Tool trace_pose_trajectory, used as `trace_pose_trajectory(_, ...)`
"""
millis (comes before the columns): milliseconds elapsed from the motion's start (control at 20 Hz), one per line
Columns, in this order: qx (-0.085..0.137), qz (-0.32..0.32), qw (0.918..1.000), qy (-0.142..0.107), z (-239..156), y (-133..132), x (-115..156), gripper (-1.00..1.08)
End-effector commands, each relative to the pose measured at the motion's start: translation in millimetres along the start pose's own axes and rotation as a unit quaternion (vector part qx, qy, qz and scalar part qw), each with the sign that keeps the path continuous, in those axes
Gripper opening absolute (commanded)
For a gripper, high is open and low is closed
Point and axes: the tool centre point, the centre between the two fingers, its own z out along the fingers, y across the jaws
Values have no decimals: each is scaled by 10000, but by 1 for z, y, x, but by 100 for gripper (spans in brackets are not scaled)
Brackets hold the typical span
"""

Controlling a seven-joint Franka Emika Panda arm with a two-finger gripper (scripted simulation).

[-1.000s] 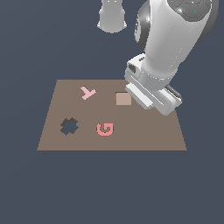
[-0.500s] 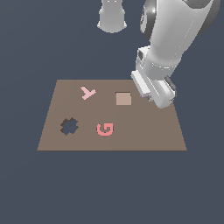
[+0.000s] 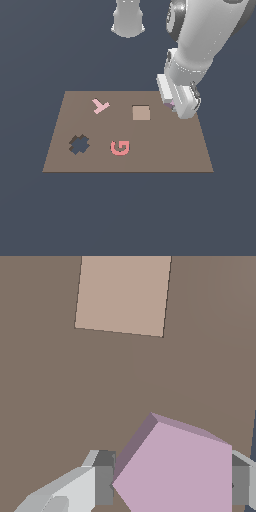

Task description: Insert a designated object into the corresponding slot on a board.

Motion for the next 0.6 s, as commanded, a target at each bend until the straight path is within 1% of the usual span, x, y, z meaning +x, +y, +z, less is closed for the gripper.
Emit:
trace_pose_trajectory(0, 2, 172, 9999, -1, 0, 2, -3, -100)
trace_pose_trajectory(300, 2, 378, 9993, -1, -1, 4, -8, -100)
trace_pose_trajectory(550, -1, 380, 9993, -1, 0, 4, -8, -100)
